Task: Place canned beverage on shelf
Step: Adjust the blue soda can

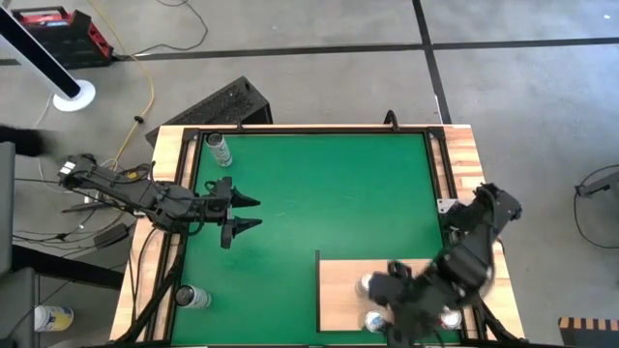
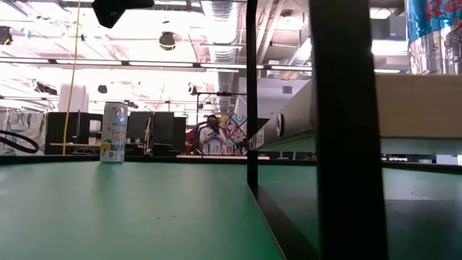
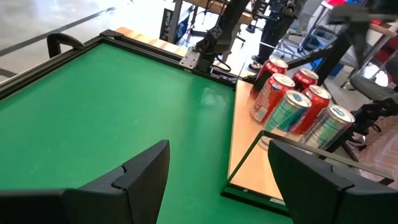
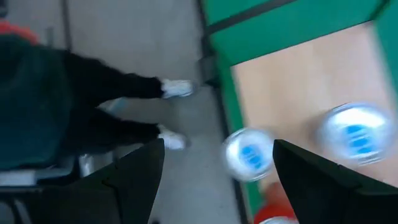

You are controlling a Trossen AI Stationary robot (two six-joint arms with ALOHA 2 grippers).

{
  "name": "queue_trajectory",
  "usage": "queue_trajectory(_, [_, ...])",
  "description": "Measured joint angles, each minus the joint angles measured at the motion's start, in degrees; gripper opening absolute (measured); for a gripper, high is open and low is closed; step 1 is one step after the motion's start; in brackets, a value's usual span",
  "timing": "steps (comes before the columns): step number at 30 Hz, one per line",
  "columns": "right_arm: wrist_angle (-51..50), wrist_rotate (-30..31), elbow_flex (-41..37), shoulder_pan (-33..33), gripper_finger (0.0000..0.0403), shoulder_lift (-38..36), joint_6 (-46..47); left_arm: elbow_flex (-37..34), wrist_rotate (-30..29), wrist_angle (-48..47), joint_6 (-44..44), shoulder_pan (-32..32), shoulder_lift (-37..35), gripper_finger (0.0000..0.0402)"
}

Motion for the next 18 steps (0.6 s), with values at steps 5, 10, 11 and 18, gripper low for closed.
queue_trajectory(5, [2.3,0.0,-1.3,5.1,0.0326,2.5,-1.7,0.0,0.0,0.1,1.0,0.0,0.0,0.0256])
queue_trajectory(10, [1.1,0.9,-1.3,5.5,0.0326,5.5,-8.3,0.0,-0.3,0.1,1.4,0.4,0.0,0.0256])
queue_trajectory(11, [1.1,1.0,-1.3,4.9,0.0326,6.1,-9.5,0.0,-0.2,0.1,1.4,0.6,0.0,0.0256])
queue_trajectory(18, [-1.6,-0.3,-1.3,3.3,0.0326,8.9,-12.9,0.0,0.1,0.1,1.4,1.3,0.0,0.0256])
